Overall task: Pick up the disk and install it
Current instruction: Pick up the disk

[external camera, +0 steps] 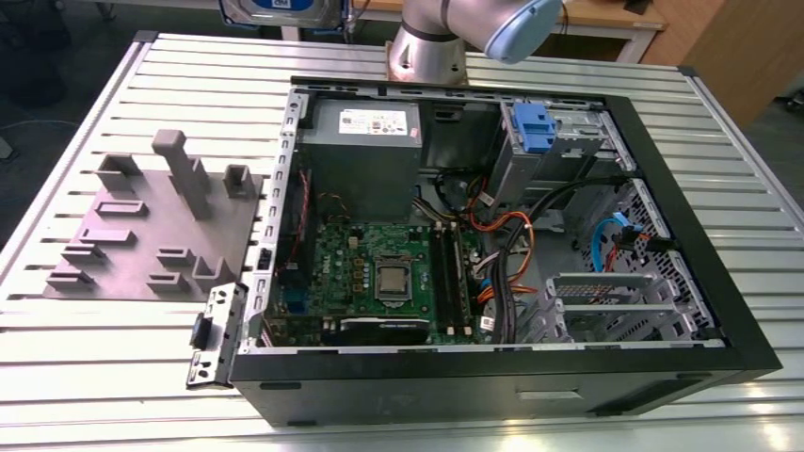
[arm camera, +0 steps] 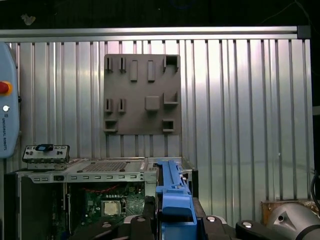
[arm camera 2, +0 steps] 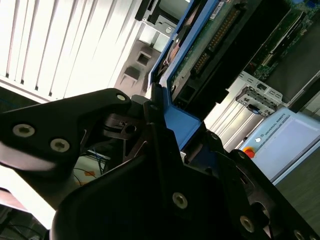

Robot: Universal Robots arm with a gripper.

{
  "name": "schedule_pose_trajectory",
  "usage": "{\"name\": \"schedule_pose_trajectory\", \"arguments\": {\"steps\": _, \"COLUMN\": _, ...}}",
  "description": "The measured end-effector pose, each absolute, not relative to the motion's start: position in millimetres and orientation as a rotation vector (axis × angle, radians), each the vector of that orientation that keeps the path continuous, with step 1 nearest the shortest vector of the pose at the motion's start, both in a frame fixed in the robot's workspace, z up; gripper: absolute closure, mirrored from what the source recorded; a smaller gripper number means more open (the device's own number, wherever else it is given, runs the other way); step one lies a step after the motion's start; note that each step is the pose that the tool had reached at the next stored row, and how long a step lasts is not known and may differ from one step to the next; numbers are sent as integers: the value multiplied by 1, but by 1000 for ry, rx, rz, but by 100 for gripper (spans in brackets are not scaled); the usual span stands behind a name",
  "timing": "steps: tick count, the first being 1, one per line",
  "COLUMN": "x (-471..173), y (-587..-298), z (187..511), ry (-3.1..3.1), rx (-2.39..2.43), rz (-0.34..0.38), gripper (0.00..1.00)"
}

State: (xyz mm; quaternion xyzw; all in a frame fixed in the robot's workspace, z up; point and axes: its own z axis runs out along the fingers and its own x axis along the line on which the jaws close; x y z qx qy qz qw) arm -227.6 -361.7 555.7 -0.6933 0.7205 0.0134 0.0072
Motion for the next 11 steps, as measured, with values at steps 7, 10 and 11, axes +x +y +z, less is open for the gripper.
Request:
{"name": "schedule_pose_trajectory", "arguments": {"steps": 7, "x": -224, "y": -362, "z": 556, "ry": 2253, "rx": -2168, "rz": 42, "gripper": 64}}
{"name": "schedule_pose_trajectory", "arguments": {"steps": 10, "x": -224, "y": -362, "z": 556, "ry": 2253, "rx": -2168, "rz": 42, "gripper": 64}}
{"name": "schedule_pose_trajectory", "arguments": {"steps": 11, "x": -224, "y": -362, "z": 556, "ry": 2253, "rx": -2168, "rz": 42, "gripper": 64}}
